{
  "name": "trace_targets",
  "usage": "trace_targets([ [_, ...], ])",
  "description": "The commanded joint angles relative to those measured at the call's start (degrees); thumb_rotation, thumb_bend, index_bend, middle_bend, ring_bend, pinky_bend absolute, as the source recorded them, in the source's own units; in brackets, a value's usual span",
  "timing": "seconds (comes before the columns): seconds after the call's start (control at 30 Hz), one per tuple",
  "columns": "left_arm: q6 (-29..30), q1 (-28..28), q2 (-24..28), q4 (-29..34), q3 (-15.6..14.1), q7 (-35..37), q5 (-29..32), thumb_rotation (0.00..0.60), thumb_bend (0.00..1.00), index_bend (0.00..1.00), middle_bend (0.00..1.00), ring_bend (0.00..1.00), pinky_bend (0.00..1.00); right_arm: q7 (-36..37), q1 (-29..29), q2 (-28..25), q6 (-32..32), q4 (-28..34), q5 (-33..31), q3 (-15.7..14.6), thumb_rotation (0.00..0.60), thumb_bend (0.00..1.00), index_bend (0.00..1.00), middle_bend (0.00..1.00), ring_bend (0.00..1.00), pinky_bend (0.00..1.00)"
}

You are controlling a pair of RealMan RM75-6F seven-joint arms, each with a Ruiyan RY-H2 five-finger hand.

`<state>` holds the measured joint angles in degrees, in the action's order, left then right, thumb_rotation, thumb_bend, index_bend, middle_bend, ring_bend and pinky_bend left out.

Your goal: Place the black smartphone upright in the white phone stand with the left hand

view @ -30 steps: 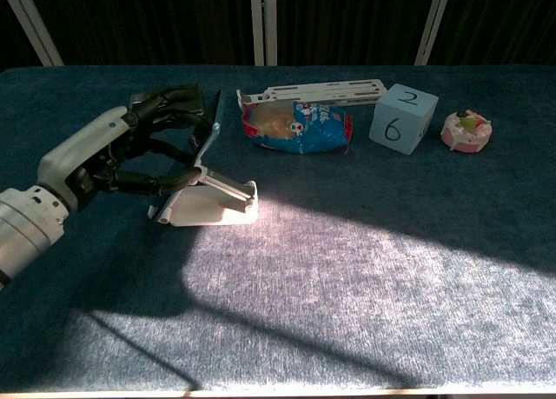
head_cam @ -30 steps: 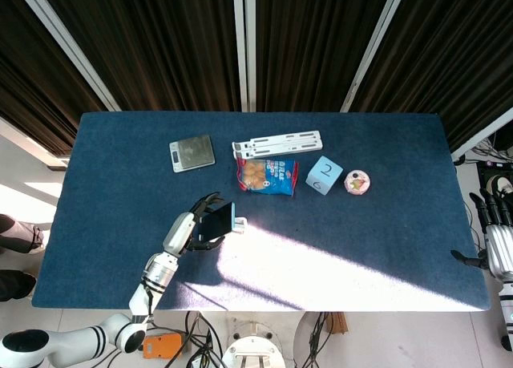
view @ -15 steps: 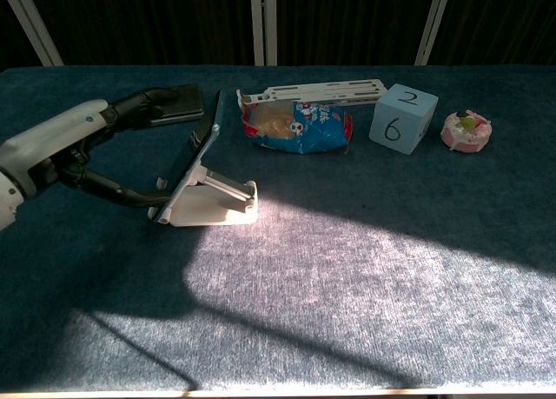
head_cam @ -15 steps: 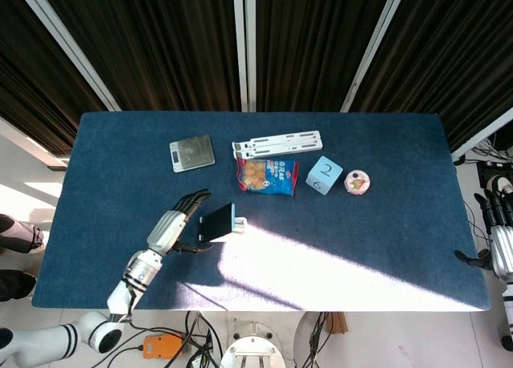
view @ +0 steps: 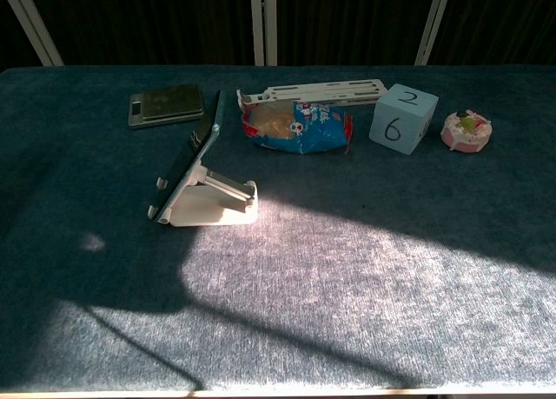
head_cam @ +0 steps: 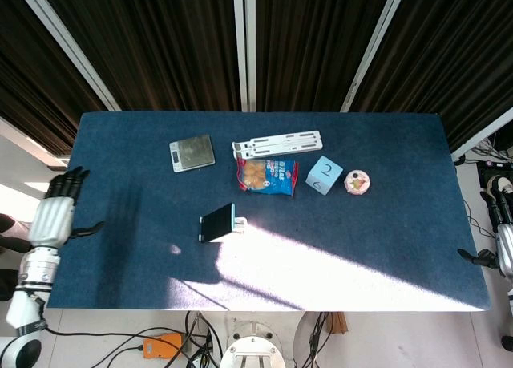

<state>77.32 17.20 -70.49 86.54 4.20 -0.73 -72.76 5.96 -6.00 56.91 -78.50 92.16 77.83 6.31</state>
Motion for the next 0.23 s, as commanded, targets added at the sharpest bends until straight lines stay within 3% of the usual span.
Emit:
trace_targets([
  [0.03,3.1,-3.7,3.1,-0.6,-0.4,-1.0,1.3,0.600,0.07,0.05,0.00,0.00,0.00,0.9,0.4,0.1,-0.9,0.2,0.6,0.1,0.600,0.05,0.00,0.00,0.00,0.01],
  [0.23,8.4,-8.0,4.9,2.1,-1.4,-2.0,-0.2,0.600,0.07,0.06,0.01,0.00,0.00,2.0,0.6,0.4,-2.2,1.0,2.6,-0.2,0.600,0.05,0.00,0.00,0.00,0.01],
])
